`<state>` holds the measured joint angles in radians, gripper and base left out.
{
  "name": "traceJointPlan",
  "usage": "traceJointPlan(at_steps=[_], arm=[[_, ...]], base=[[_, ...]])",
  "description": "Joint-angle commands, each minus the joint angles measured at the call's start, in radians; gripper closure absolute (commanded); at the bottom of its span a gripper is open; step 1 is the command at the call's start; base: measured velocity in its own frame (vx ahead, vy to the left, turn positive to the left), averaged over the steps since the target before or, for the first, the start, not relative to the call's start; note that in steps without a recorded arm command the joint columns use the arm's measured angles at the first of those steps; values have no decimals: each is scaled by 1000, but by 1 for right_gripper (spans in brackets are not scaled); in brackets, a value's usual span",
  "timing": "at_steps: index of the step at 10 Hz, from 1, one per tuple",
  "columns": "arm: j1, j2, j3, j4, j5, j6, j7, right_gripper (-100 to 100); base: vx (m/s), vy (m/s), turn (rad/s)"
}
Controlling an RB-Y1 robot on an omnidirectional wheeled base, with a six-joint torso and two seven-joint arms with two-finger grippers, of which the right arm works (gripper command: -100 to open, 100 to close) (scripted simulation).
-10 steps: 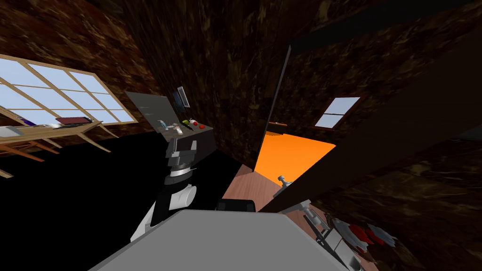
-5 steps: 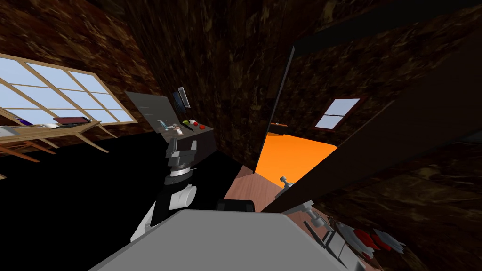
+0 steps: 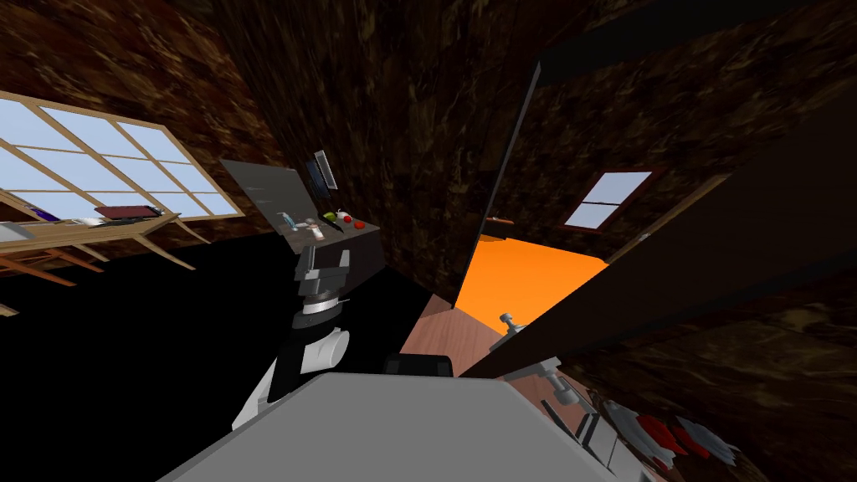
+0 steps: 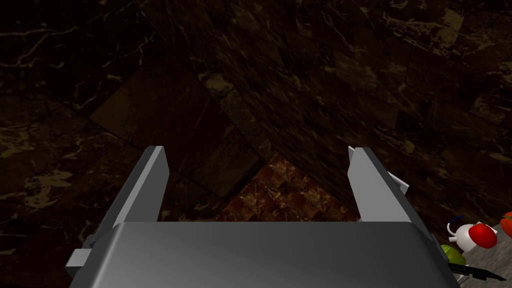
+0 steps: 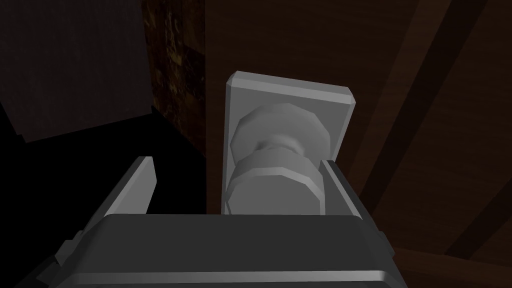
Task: Pull the door open
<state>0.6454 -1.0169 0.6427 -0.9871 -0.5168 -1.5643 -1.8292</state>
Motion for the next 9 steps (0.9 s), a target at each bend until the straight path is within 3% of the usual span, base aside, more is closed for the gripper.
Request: traceJointPlan(at_steps=[1,4,9], arm=[[4,23,29,4,21,3,-4,100],[4,25,36,17,35,-11,-3,100],[4,25,36,17,35,-11,-3,100]], base=[[-4,-10,-5],[-6,-3,0],[-3,0,0]])
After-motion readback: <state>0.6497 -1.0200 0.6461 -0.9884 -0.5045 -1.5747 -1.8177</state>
